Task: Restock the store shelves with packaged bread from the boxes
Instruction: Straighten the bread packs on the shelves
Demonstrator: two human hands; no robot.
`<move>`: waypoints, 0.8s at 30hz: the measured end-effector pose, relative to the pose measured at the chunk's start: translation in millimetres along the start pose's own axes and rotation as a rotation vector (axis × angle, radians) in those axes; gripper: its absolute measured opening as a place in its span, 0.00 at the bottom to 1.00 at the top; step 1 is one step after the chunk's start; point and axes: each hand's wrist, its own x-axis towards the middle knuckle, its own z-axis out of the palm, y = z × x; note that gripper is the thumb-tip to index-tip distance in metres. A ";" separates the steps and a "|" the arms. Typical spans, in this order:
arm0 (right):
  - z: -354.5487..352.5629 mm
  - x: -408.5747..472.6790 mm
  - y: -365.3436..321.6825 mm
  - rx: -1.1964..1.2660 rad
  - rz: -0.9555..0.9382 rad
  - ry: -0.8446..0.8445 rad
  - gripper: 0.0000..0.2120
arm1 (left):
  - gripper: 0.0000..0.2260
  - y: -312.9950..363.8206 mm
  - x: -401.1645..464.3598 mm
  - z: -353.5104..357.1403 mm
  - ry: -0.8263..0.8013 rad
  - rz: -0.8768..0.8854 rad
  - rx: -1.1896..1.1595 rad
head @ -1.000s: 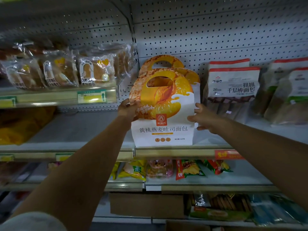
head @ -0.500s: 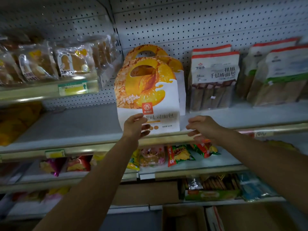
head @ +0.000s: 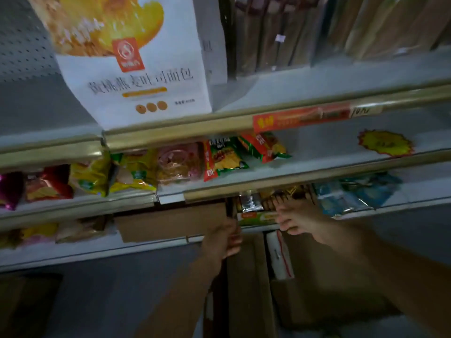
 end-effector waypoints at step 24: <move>51.8 250.4 378.9 -0.428 0.161 -0.025 0.31 | 0.23 -282.0 298.0 167.0 0.128 -0.188 0.494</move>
